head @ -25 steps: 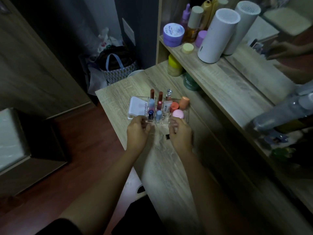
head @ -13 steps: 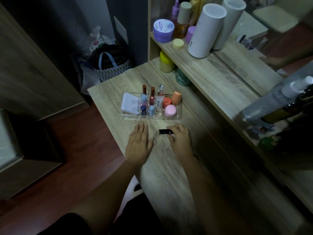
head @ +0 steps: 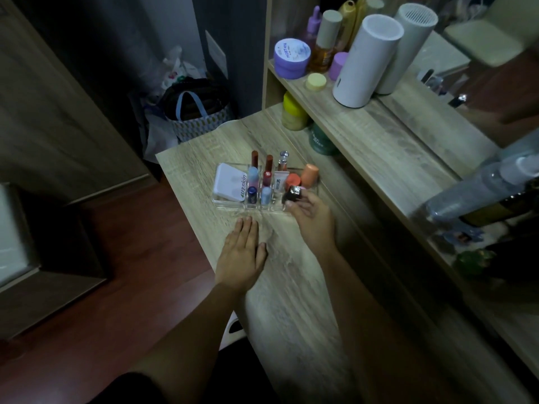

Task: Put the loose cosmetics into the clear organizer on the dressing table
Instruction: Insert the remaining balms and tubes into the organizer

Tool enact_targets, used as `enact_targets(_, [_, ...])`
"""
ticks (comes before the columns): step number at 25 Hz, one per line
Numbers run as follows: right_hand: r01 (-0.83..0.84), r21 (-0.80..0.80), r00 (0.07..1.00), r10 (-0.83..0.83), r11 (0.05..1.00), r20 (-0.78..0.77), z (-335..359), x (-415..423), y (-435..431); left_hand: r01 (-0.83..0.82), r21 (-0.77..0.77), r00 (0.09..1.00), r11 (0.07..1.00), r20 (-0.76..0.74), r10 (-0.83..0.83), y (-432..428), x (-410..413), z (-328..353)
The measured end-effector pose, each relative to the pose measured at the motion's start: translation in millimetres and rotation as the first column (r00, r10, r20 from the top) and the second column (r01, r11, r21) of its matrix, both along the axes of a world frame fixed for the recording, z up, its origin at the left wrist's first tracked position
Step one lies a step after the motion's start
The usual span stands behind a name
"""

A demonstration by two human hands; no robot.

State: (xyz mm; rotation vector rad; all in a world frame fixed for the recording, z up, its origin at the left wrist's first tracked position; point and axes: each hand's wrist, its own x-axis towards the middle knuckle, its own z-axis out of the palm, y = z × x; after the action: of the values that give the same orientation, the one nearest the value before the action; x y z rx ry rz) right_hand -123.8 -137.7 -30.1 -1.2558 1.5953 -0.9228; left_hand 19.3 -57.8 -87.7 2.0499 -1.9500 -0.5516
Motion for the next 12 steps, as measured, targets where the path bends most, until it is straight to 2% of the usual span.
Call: enact_targets(12, [-0.097, -0.011, 0.974, 0.093, 0.995, -0.206, -13, 20, -14, 0.005, -0.036, 1.0, 0.999, 0.018, -0.005, 0, 0, -1])
